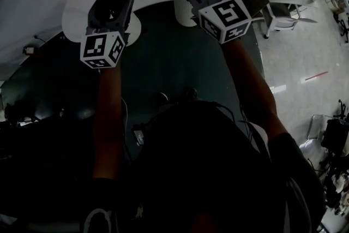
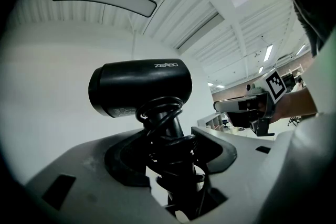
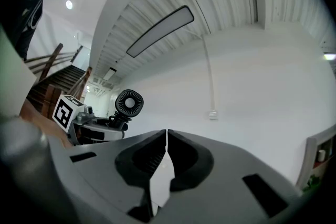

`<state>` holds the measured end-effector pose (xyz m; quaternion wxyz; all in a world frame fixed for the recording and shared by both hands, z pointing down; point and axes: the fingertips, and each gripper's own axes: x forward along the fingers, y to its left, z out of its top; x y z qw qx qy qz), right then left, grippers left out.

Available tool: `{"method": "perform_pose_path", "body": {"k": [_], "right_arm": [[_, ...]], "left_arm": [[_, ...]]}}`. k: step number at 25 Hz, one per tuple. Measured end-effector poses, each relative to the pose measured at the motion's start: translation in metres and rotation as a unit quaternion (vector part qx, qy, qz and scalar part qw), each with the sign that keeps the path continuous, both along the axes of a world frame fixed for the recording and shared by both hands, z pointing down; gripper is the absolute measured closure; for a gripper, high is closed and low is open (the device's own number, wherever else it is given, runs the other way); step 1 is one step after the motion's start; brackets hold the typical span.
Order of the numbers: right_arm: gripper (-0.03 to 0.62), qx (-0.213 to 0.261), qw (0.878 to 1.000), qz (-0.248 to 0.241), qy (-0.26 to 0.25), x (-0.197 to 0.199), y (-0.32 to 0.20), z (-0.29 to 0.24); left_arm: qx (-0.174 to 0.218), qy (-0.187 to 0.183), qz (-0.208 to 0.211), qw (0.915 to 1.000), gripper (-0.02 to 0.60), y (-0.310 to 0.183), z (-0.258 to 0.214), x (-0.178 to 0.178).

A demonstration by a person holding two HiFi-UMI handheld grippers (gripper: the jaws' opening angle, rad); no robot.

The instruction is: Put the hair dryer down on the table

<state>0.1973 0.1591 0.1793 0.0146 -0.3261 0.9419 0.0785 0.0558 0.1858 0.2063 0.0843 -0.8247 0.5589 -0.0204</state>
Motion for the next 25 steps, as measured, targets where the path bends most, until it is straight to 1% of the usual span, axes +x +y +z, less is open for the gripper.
{"method": "perform_pose_path", "body": {"k": [6, 9, 13, 20, 25], "right_arm": [[0.583, 0.0, 1.0, 0.0, 0.002, -0.012, -0.007, 0.002], [0.583, -0.005, 1.0, 0.006, 0.005, -0.026, -0.012, 0.004], [0.583, -0.004, 1.0, 0.02, 0.007, -0.044, -0.019, 0.0], [0.583, 0.002, 0.999, 0.045, 0.011, -0.082, -0.032, -0.005], [0.583, 0.002, 0.998, 0.059, 0.015, -0.095, -0.039, -0.005]], "left_arm": [[0.005, 0.001, -0.001, 1.0, 0.342, 0.001, 0.001, -0.009], [0.002, 0.002, 0.004, 1.0, 0.342, -0.004, 0.003, -0.025], [-0.002, 0.013, 0.013, 0.9998, 0.342, -0.016, 0.002, -0.048], [0.001, 0.016, 0.034, 0.9993, 0.342, -0.036, -0.001, -0.089], [0.0, 0.02, 0.044, 0.9988, 0.342, -0.047, 0.001, -0.104]]}}
